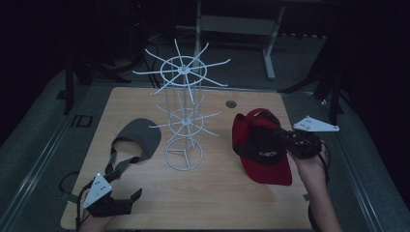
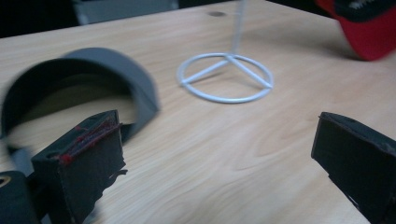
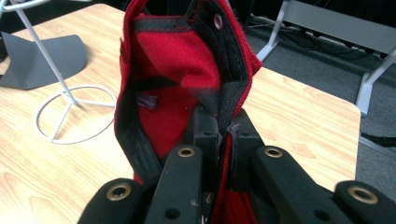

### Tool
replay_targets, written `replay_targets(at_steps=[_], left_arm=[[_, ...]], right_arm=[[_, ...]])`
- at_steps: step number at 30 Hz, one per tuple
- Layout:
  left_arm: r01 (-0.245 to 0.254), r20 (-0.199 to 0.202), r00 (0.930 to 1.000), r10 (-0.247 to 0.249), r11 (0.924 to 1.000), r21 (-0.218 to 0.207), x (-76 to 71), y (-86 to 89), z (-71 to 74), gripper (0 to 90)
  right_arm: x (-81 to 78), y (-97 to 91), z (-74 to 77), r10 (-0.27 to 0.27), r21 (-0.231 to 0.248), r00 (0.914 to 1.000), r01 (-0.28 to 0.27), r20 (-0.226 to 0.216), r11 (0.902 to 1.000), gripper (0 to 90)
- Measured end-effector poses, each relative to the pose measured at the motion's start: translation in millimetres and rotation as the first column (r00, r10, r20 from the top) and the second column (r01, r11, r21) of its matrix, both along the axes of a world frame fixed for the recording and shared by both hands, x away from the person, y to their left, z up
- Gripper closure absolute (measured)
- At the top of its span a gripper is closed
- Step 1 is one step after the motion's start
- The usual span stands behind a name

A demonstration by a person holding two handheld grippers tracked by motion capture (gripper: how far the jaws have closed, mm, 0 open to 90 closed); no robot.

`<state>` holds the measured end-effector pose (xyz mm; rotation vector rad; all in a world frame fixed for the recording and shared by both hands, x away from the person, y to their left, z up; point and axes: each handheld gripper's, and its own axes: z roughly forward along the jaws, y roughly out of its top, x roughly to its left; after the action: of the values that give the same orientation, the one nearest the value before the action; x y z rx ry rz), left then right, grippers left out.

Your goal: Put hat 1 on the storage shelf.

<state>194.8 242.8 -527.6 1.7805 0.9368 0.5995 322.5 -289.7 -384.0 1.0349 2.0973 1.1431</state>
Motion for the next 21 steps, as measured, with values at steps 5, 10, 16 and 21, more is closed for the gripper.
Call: replay_targets(at_steps=[5, 10, 16, 21], left_arm=[[0.069, 0.005, 0.9976, -0.069, 0.9975, -0.014, 5.9, -19.6, 13.9, 2.6], [0.145, 0.010, 0.9894, -0.145, 0.9895, -0.004, 11.0, -43.5, 34.0, 2.6], [0.235, 0.035, 0.9716, -0.234, 0.9715, -0.030, 9.1, -68.1, 60.9, 2.6], [0.338, 0.062, 0.9397, -0.336, 0.9409, -0.020, 3.2, -90.5, 84.4, 2.6]], right_arm=[[-7.9, -2.1, 6.3, -0.001, 0.015, 0.9999, 0.000, 0.013, 0.9999, 84.9], [-16.7, -4.2, 12.2, 0.005, 0.040, 0.9997, -0.006, 0.025, 0.9992, 84.9], [-28.8, -4.1, 20.8, 0.024, 0.069, 0.9986, -0.027, 0.047, 0.9972, 84.8], [-34.7, -3.7, 25.6, 0.037, 0.080, 0.9976, -0.042, 0.059, 0.9959, 84.8]])
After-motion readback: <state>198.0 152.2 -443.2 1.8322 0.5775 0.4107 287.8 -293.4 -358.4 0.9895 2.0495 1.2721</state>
